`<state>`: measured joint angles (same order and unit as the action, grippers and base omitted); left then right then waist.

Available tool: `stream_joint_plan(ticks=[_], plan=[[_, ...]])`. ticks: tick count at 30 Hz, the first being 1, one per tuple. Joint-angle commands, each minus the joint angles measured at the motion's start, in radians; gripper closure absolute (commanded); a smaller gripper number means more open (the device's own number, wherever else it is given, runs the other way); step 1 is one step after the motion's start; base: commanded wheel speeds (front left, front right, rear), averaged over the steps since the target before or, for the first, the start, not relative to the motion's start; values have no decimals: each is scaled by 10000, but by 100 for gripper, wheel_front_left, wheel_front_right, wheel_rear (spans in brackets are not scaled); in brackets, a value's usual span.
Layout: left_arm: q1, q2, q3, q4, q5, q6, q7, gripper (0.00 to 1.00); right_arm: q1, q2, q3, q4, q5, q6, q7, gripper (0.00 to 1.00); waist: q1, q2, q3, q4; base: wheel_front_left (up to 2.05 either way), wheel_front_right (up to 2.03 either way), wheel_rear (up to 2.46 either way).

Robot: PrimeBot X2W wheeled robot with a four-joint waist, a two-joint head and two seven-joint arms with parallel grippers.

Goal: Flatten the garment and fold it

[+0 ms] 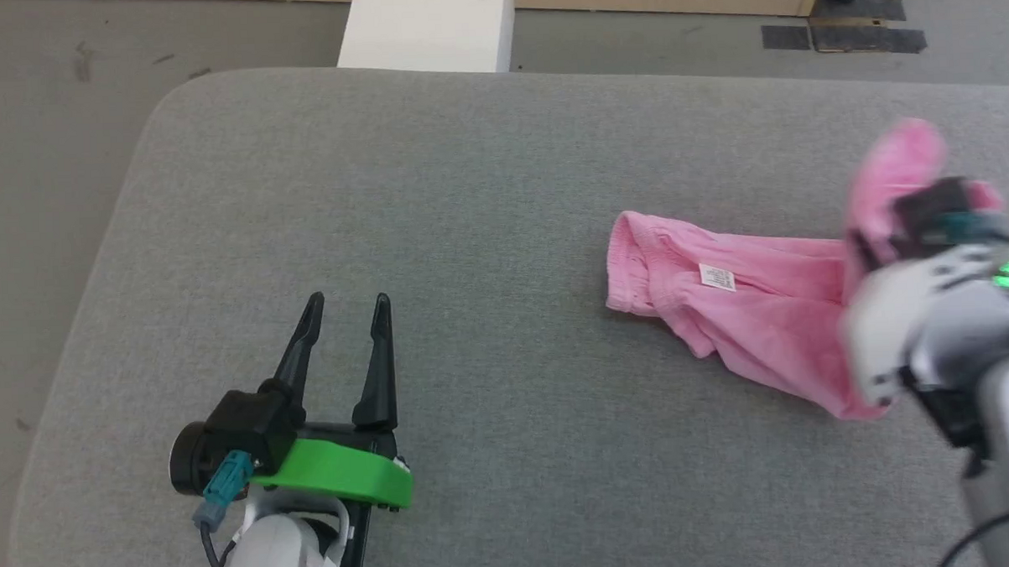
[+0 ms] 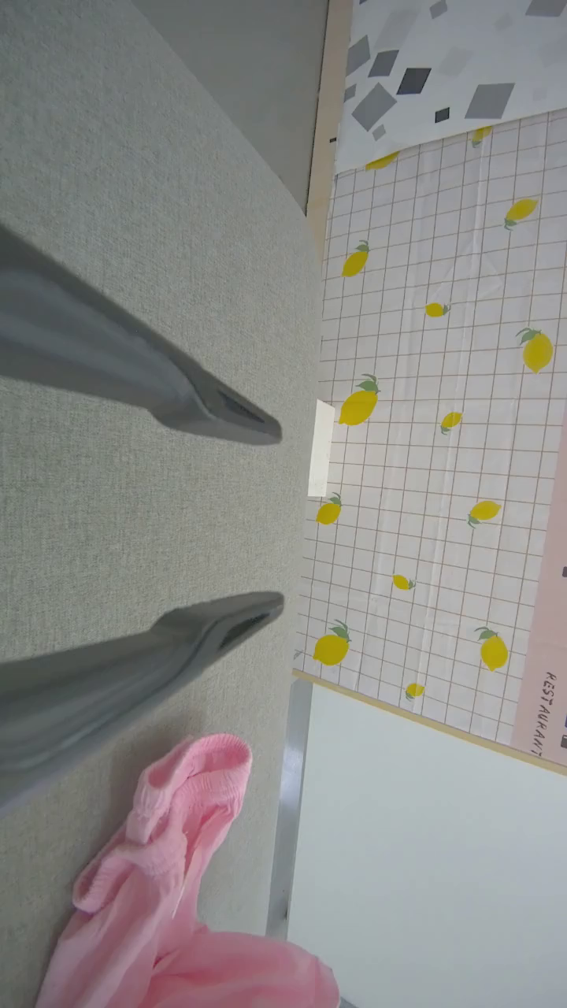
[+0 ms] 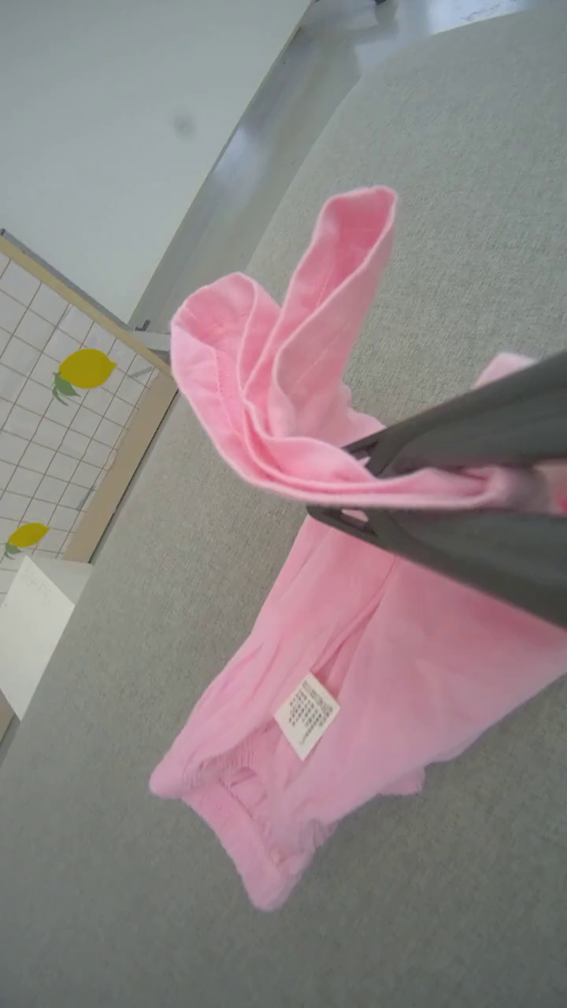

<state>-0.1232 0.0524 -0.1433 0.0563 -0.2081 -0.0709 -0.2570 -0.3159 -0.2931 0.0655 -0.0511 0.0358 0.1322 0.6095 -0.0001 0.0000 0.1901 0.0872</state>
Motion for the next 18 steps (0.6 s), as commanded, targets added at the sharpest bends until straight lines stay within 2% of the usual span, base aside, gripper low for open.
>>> stream_joint_plan(ticks=[1,7,14,15,16,17,18], plan=[[13,-22,-22,12,-50,-50,-47,0,-360,-54,590,10,21,-15,134,100,1,0,65,130,0,0,0],[-195,-22,-211,6,-235,20,-47,0,-1590,-66,3037,996,427,-15,440,100,1,0,389,492,0,0,0],[-439,-22,-480,-19,-440,148,-47,0,-2395,45,4558,2477,1079,-15,514,98,1,0,700,877,0,0,0],[-443,-22,-484,-21,-458,174,-47,0,-2442,42,4700,2565,1209,-15,495,79,1,0,715,891,0,0,0],[-444,-22,-480,-27,-478,197,-47,0,-2496,33,4845,2631,1376,-15,443,33,1,0,727,894,0,0,0],[-439,-22,-471,-30,-480,210,-47,0,-2533,15,4950,2654,1496,-15,386,0,1,0,731,885,0,0,0],[-426,-22,-456,-31,-476,224,-47,0,-2563,-23,5095,2662,1651,-15,353,0,1,0,728,861,0,0,0]])
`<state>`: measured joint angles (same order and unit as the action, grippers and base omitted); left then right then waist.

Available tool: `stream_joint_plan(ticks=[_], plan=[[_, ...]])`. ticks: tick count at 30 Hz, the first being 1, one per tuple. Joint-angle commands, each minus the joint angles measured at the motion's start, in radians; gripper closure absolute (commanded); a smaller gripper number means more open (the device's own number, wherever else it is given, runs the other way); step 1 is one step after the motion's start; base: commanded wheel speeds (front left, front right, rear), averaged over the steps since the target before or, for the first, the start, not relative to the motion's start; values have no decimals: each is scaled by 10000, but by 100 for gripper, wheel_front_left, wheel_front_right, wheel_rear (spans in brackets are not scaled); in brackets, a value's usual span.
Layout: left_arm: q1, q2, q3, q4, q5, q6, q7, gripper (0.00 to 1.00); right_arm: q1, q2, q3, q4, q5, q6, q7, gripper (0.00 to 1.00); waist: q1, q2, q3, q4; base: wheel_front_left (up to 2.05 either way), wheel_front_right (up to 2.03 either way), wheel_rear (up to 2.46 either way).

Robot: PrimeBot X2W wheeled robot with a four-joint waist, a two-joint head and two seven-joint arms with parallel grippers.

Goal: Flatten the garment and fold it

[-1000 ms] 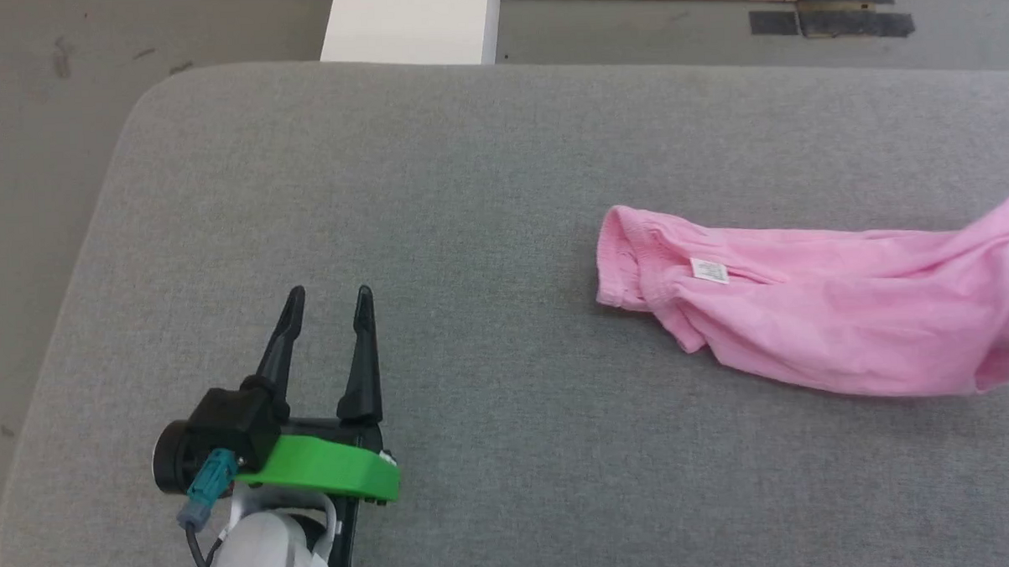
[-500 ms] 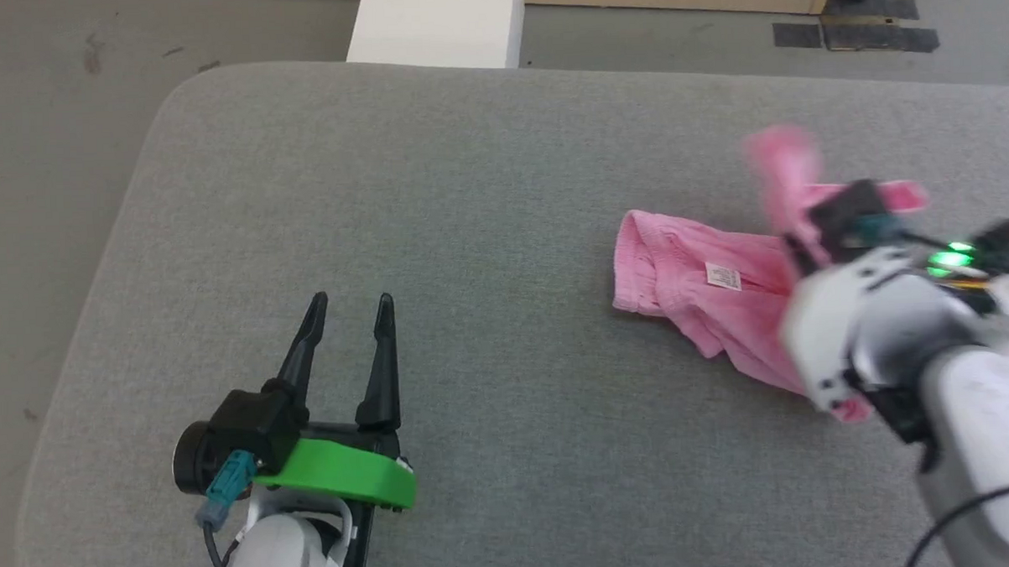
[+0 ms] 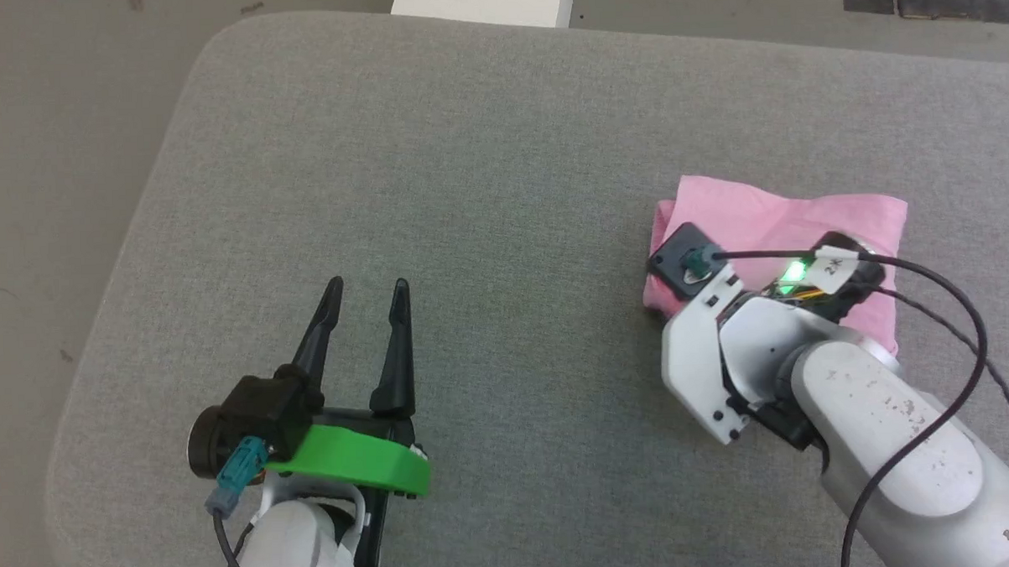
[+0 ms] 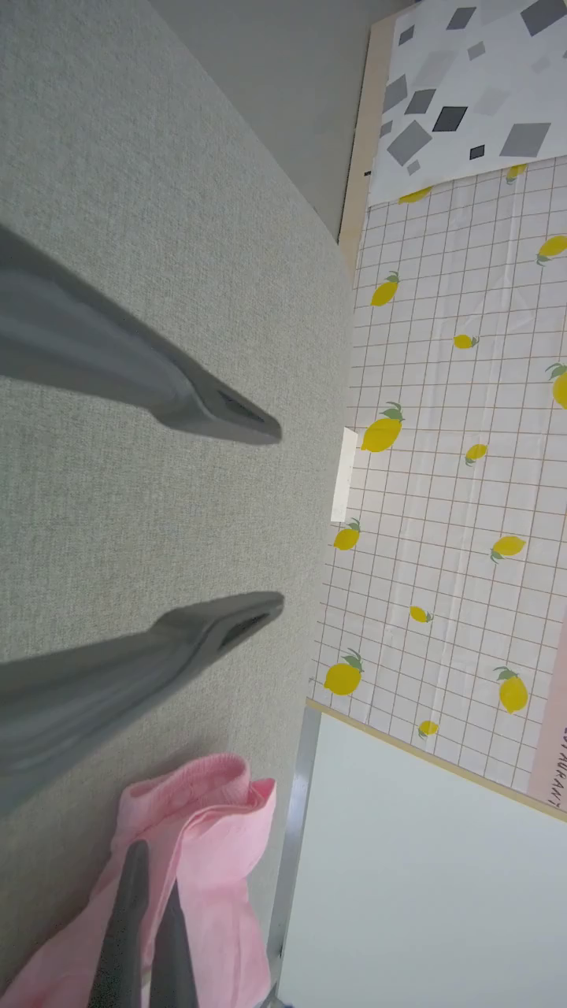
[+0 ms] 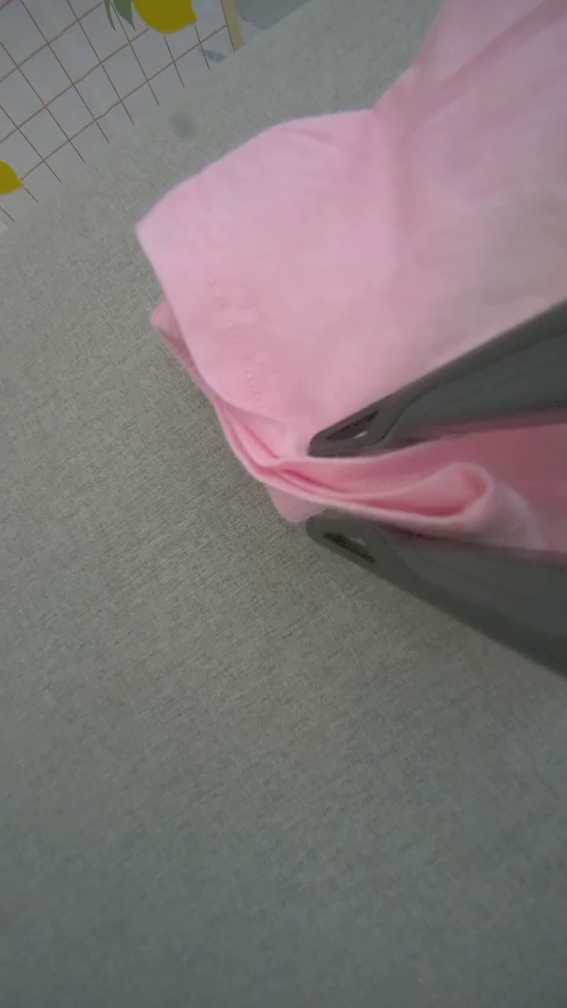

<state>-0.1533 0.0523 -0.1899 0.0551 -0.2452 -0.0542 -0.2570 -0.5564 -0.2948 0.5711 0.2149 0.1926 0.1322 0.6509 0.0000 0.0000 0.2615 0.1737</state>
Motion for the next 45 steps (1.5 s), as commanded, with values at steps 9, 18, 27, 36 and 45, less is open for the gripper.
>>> stream_joint_plan(ticks=[9,18,27,36,45], plan=[[48,-20,201,6,11,64,-47,0,131,-129,-273,-1511,1515,-15,-1378,0,0,0,-314,-546,0,0,0],[215,-20,438,-169,190,78,-47,0,2614,2234,-5867,-3346,1563,-15,-4843,0,0,0,-593,-1141,0,0,0],[107,-20,408,-246,292,-10,-47,0,3510,2442,-7661,-1253,2410,-15,-5138,0,0,0,-427,-1195,0,0,0],[-46,-20,242,-179,251,-52,-47,0,2355,2444,-7277,1577,2629,-15,-4306,0,0,0,-181,-842,0,0,0],[56,-20,150,-84,201,-32,-47,0,1730,2445,-7020,3351,2499,-15,-3003,80,0,0,-346,-632,0,0,0]])
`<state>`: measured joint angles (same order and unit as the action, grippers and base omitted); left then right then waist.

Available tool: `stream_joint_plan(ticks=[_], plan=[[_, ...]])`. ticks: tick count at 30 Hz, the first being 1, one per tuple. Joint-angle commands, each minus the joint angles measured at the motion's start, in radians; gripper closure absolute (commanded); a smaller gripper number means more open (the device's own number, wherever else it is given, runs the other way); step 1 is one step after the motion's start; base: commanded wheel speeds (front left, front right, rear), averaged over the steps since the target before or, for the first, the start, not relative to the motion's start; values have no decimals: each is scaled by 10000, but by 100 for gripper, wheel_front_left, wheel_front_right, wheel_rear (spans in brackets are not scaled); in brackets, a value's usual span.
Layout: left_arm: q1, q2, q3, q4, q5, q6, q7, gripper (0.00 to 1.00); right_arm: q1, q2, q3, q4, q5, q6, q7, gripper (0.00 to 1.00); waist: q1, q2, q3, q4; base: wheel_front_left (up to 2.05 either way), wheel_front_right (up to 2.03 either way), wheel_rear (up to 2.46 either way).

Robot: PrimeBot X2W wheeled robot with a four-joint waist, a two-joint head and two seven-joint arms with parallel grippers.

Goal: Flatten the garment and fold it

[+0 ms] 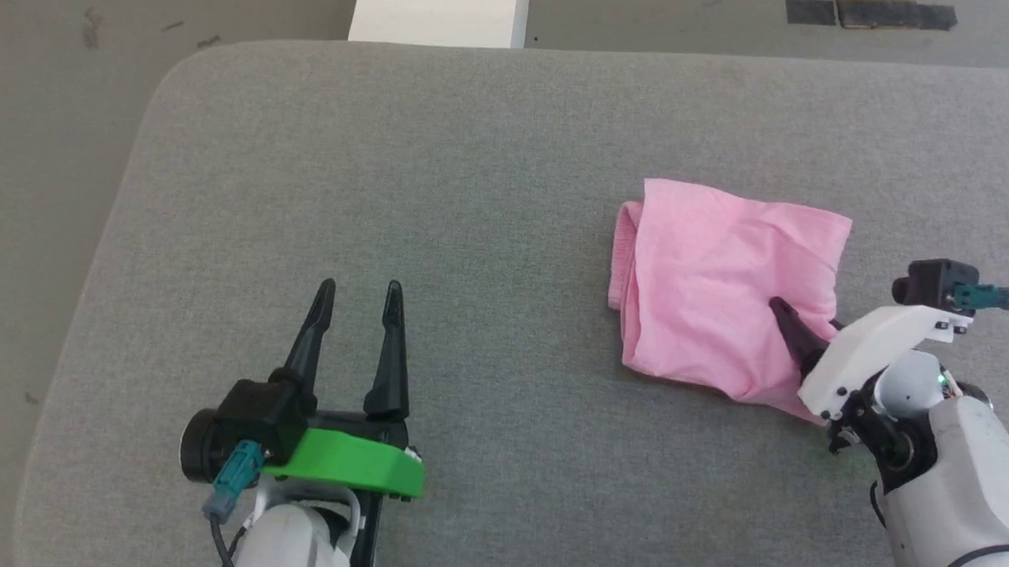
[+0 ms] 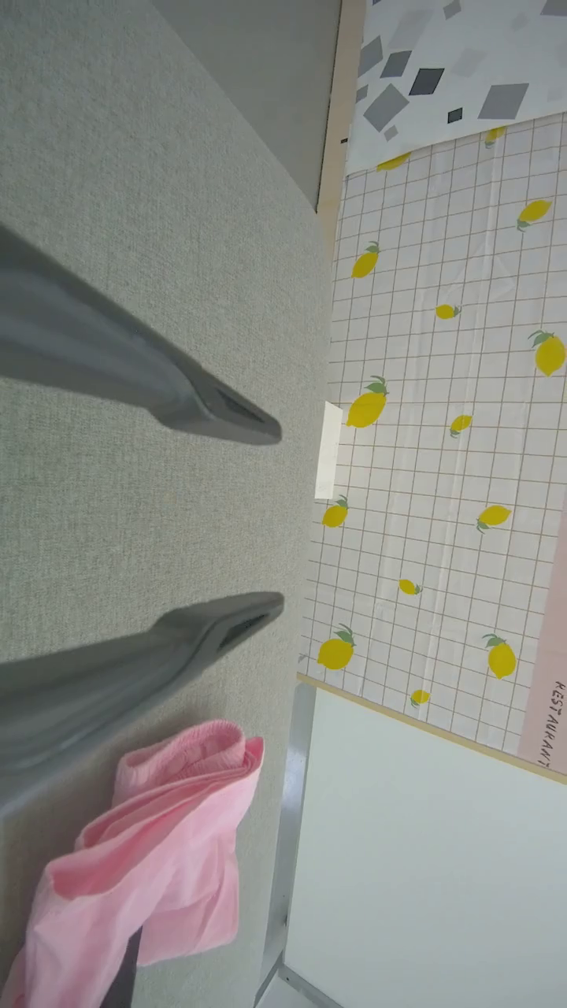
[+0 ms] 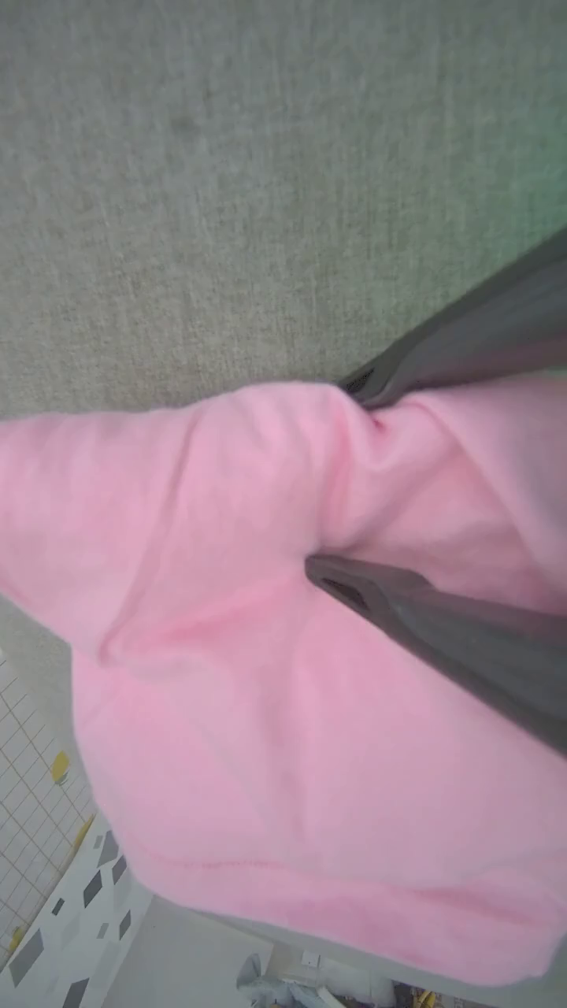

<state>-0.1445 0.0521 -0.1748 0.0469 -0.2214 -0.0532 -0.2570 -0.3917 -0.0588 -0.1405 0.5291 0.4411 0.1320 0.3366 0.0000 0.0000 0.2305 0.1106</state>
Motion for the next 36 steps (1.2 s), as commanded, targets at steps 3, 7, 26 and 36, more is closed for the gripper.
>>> stream_joint_plan(ticks=[3,7,26,36], plan=[[62,-18,22,-6,-12,-22,-47,0,86,85,237,114,-462,-13,376,100,0,0,-105,-136,0,0,0],[131,-18,57,-44,62,-34,-47,0,78,85,497,-525,-1454,-13,810,100,0,0,-139,-530,0,0,0],[-847,117,313,-307,1057,-525,-47,0,-1625,-4201,5851,-3068,-2281,-13,2685,100,0,0,1263,-4499,0,0,0],[-1892,758,-193,-214,1480,-690,-47,0,-3189,-5357,5647,-865,-3005,-13,604,100,0,0,2730,-5437,0,0,0]])
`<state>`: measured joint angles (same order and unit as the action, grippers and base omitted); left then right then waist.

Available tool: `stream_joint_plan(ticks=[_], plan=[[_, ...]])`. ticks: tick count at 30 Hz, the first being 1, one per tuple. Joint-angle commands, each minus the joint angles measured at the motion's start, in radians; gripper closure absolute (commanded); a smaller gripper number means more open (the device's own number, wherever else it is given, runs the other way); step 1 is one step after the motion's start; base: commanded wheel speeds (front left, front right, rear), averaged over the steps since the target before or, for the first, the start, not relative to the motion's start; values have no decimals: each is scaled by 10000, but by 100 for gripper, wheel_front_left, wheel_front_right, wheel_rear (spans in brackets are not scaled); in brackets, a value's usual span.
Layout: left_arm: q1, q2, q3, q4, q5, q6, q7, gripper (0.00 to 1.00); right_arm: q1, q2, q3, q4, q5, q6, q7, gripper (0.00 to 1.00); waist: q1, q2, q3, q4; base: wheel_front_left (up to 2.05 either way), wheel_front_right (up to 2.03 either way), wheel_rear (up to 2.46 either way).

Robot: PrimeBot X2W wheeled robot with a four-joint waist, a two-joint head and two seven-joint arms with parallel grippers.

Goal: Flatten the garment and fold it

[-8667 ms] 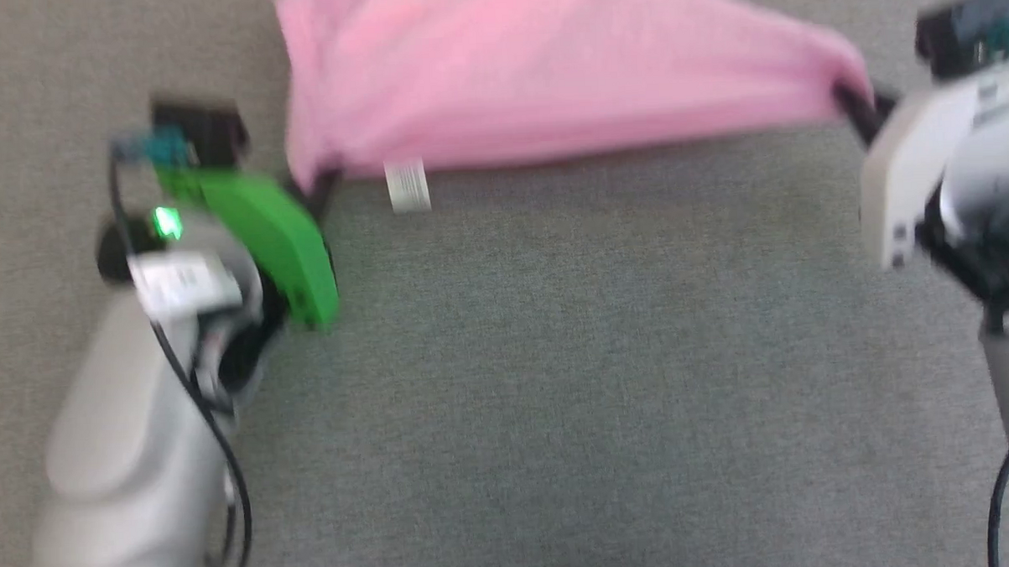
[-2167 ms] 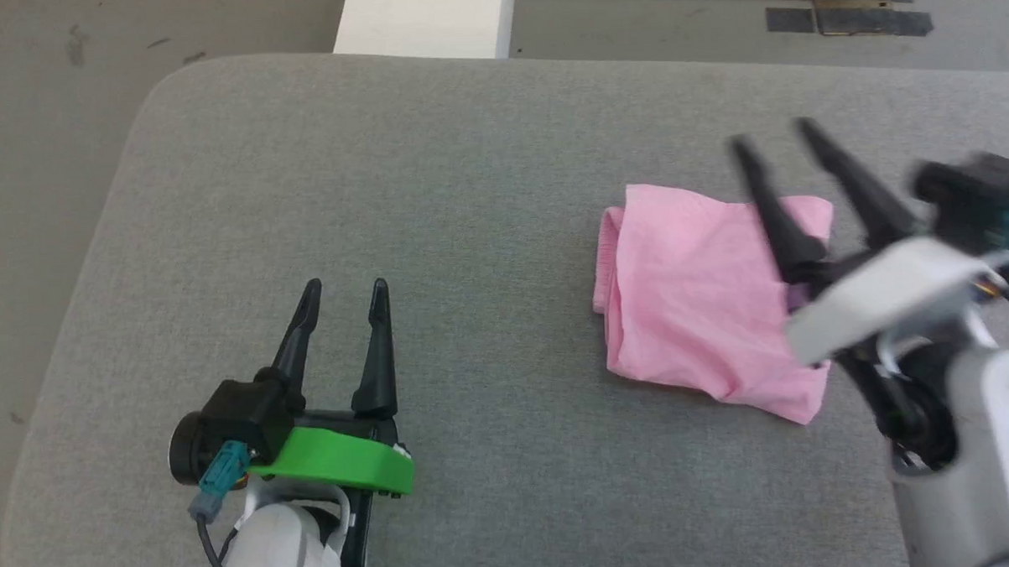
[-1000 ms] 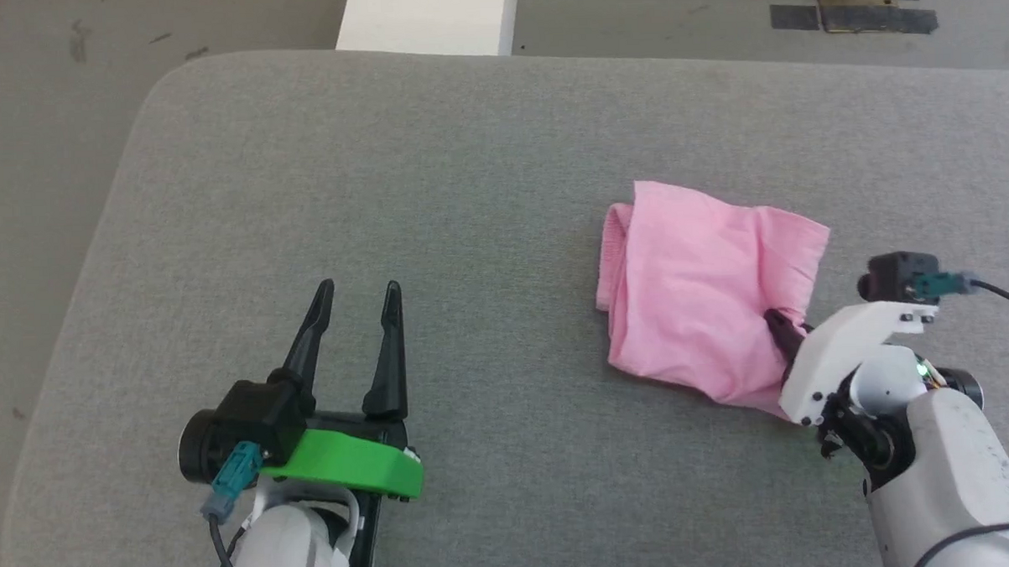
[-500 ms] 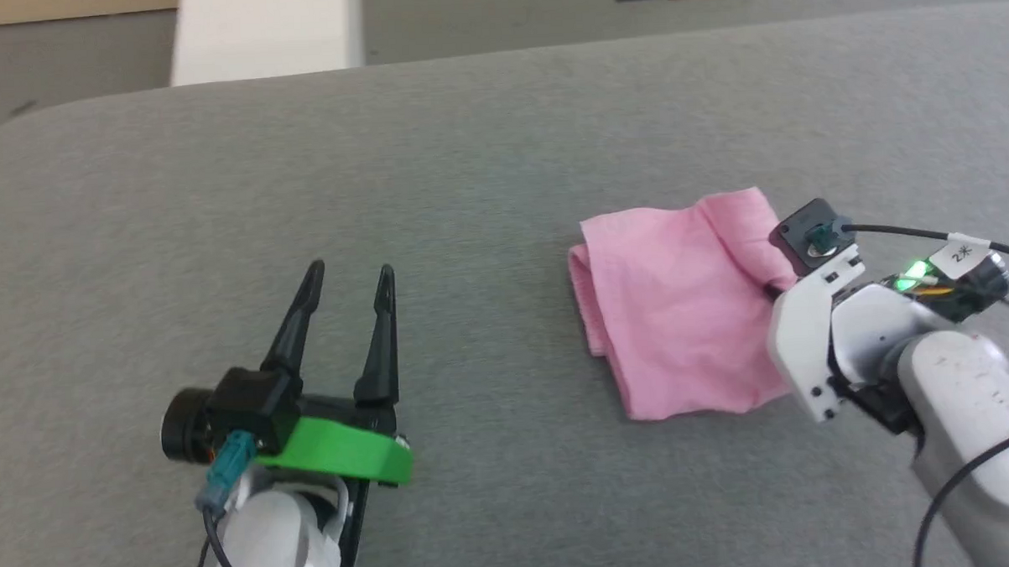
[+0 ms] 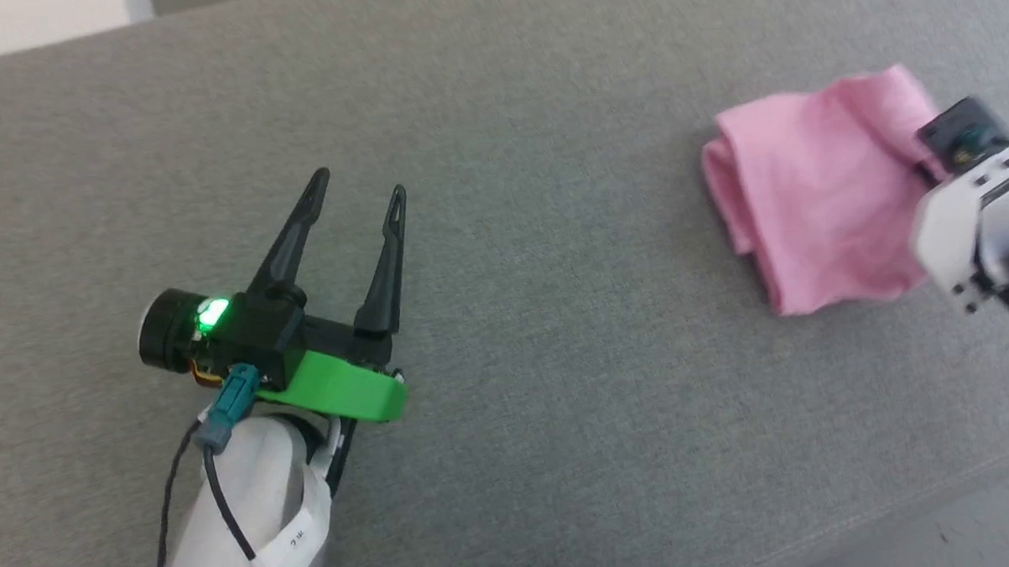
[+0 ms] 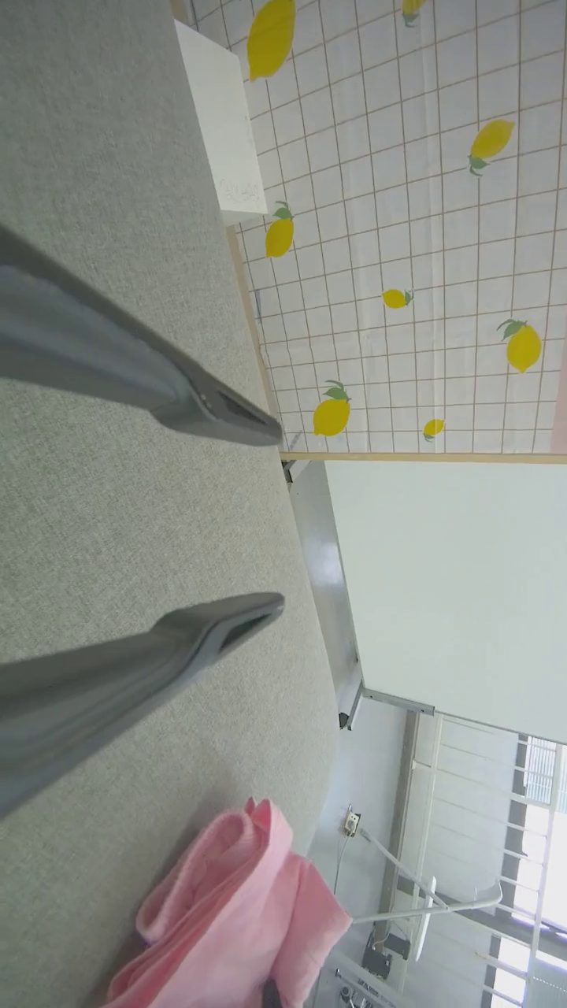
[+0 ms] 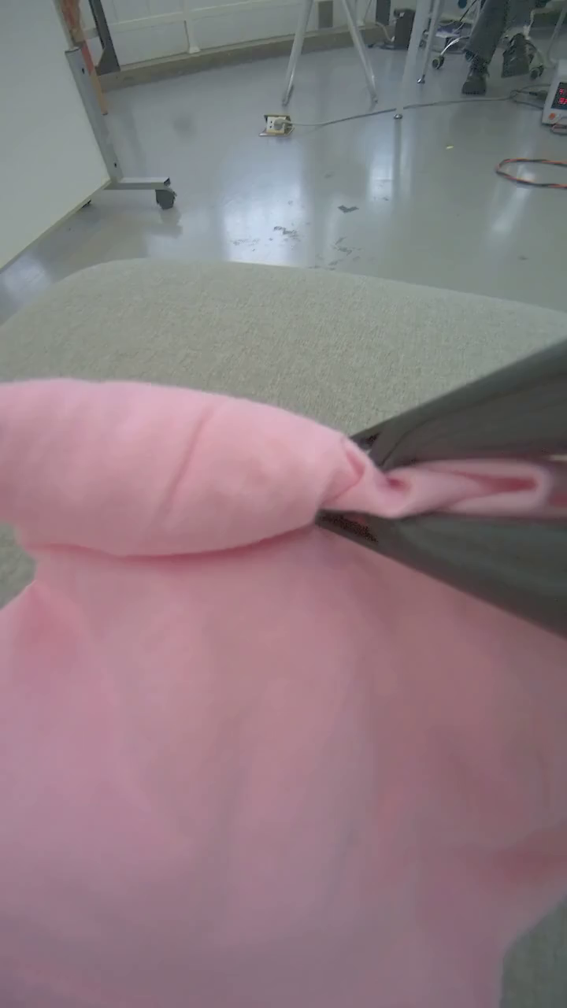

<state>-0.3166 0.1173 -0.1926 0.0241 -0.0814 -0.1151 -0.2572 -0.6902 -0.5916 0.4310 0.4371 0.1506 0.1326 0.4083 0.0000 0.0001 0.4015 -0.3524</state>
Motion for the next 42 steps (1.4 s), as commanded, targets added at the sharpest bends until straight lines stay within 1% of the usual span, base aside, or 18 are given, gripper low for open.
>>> stream_joint_plan(ticks=[1,3,10,17,22,23,24,25,27,30,34,37,39,42], plan=[[-252,166,-65,25,108,-77,-45,0,-337,-83,-186,297,-232,-19,-289,100,0,-1,1121,-813,0,0,0],[-434,282,-160,38,140,-89,-45,0,-627,-227,-496,813,-576,-19,-687,100,0,-1,1378,-785,0,0,0],[-959,663,-326,-157,242,-108,124,0,-1362,-438,-2228,2287,-1952,-19,-1895,100,0,-1,2026,-474,0,0,0],[-1004,847,-258,-517,229,-19,310,0,-1642,-463,-3912,3100,-3323,-19,-2830,100,0,-1,2287,-64,0,0,0],[-856,907,-237,-659,172,61,349,0,-1780,-309,-4963,3584,-4026,-19,-3322,100,0,-1,2267,113,0,0,0],[-831,904,-248,-658,161,70,345,0,-1800,-286,-5125,3680,-4136,-19,-3422,97,0,-1,2236,139,0,0,0],[-802,894,-254,-651,145,92,338,0,-1818,-250,-5281,3816,-4279,-19,-3500,55,0,-1,2191,166,0,0,0],[-780,886,-249,-642,126,113,327,0,-1852,-208,-5453,3932,-4355,-19,-3532,0,0,-1,2148,178,0,0,0],[-721,852,-247,-581,71,151,285,0,-1882,-131,-5721,4117,-4637,-19,-3711,0,0,-1,1979,208,0,0,0],[-624,717,-267,-401,-59,204,177,0,-1861,-96,-6116,4294,-4980,-19,-4292,0,0,-1,1553,306,0,0,0],[-453,419,-313,-4,-288,252,33,0,-1779,28,-6541,4539,-4949,-19,-5208,0,0,-1,697,578,0,0,0],[-212,184,-269,362,-496,306,-23,0,-1647,254,-6726,4741,-4549,-19,-5839,0,0,-1,-91,842,0,0,0],[22,55,-201,565,-637,350,-36,0,-1485,445,-6669,4731,-4228,-19,-6173,0,0,-1,-650,1027,0,0,0],[394,-93,-94,661,-801,369,-40,0,-1126,841,-6548,4412,-3430,-19,-6487,0,0,-1,-1361,1323,0,0,0]])
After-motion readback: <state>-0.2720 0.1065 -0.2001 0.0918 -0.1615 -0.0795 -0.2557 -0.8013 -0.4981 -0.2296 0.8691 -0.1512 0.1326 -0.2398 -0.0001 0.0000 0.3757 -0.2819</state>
